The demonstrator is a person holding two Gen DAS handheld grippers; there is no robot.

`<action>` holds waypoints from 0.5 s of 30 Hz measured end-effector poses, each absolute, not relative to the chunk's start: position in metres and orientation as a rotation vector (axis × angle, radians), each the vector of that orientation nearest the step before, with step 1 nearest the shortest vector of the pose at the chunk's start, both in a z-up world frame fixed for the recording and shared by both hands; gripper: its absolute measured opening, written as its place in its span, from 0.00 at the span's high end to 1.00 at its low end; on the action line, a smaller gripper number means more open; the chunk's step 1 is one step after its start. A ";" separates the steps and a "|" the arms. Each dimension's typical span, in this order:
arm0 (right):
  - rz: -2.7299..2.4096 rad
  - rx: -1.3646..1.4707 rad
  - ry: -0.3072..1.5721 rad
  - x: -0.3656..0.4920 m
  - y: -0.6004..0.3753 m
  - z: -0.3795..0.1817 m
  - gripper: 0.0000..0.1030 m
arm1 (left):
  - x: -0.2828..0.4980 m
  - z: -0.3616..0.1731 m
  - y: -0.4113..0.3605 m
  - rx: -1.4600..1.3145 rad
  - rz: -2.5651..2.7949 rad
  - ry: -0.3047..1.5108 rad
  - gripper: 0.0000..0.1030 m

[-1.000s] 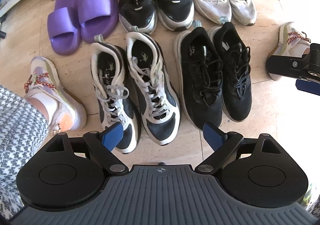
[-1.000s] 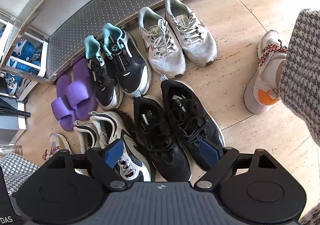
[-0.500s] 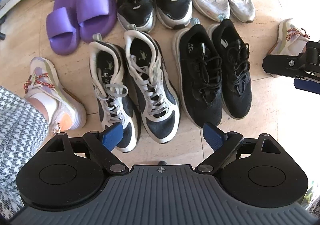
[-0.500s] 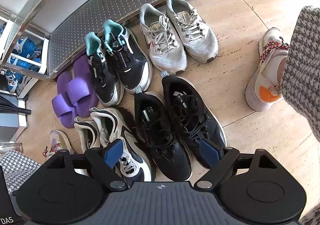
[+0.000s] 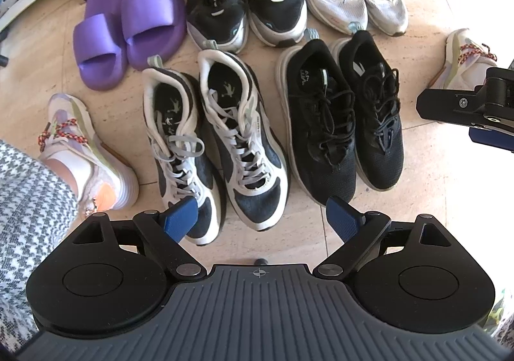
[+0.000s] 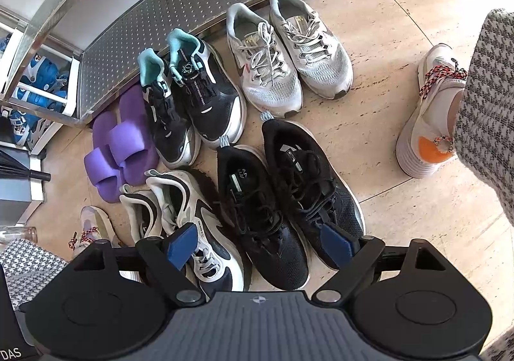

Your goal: Organize scattered shoes

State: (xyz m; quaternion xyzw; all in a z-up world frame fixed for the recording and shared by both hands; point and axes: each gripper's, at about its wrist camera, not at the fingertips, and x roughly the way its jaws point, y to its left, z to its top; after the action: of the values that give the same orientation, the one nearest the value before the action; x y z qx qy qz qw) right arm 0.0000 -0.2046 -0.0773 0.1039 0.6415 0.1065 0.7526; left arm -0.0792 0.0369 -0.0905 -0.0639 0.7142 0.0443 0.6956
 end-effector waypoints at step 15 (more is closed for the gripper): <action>0.234 0.182 1.401 0.001 -0.203 -0.081 0.15 | -0.080 -0.090 0.037 -0.133 0.094 1.592 0.12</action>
State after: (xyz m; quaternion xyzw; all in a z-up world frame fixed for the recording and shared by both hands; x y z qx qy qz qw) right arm 0.0014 -0.2026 -0.0811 0.0832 0.6423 0.1075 0.7543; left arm -0.0798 0.0367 -0.0897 -0.0598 0.7138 0.0421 0.6965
